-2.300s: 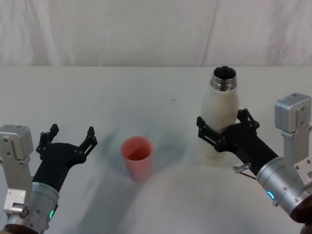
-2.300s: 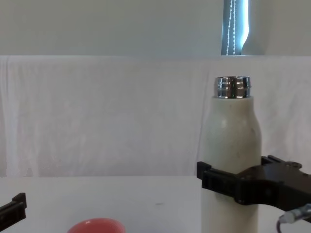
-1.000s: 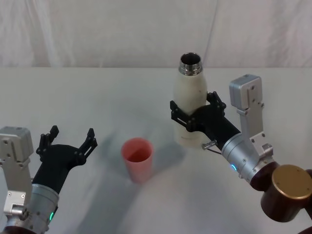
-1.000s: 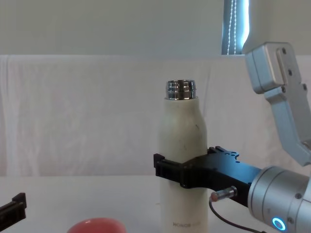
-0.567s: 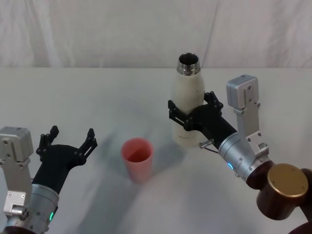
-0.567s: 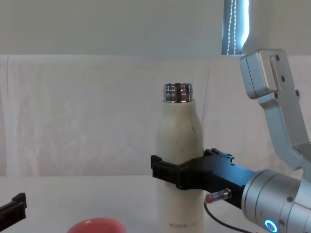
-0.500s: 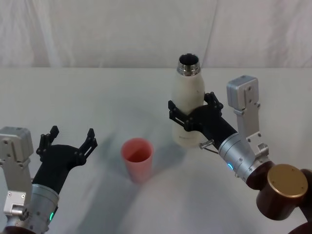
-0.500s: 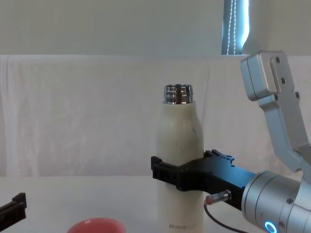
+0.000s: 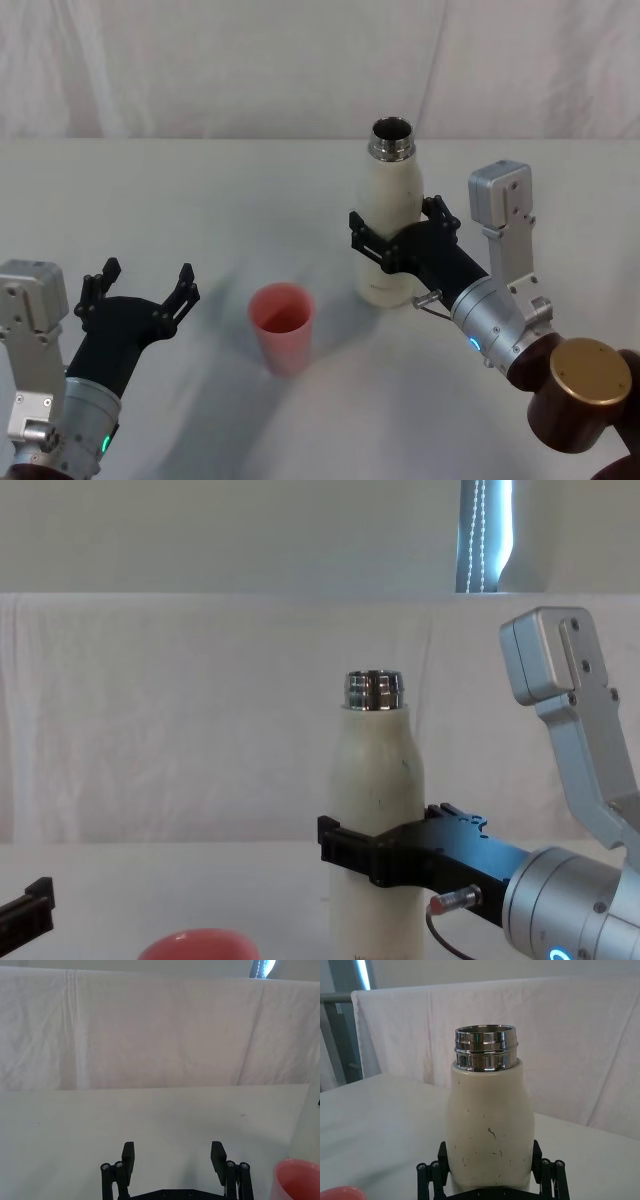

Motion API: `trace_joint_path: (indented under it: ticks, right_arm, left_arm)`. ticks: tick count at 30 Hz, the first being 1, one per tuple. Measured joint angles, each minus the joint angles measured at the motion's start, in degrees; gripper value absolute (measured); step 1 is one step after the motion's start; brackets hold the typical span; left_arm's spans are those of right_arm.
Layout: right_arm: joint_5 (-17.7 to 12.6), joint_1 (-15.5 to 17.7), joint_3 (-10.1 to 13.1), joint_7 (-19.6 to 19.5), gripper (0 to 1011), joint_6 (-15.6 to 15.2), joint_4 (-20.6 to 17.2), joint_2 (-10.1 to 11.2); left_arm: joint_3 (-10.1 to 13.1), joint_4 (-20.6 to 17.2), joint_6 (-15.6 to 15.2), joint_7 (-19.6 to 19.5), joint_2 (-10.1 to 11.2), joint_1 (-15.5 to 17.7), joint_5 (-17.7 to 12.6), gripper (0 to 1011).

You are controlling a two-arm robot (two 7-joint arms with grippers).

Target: Grasp the thermos with one hand and pour water into the cup lid.

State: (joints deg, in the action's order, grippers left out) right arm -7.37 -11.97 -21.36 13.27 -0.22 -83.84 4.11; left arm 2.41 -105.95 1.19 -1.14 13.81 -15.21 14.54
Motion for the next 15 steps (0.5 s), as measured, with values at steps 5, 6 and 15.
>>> trace_joint_path:
  ticks: [5, 6, 15]
  right_arm:
    - [-0.54, -0.31, 0.11, 0.26, 960, -0.12, 0.84, -0.03]
    - [-0.6, -0.35, 0.12, 0.28, 960, -0.12, 0.94, -0.06]
    - [-1.1, -0.78, 0.09, 0.45, 960, -0.11, 1.78, -0.18]
  left_arm:
    - [0.0, 0.0, 0.0, 0.0, 0.0, 0.0, 0.0, 1001]
    - [0.0, 0.0, 0.0, 0.0, 0.0, 0.0, 0.0, 1001]
    - [0.0, 0.0, 0.0, 0.0, 0.0, 0.0, 0.0, 1001]
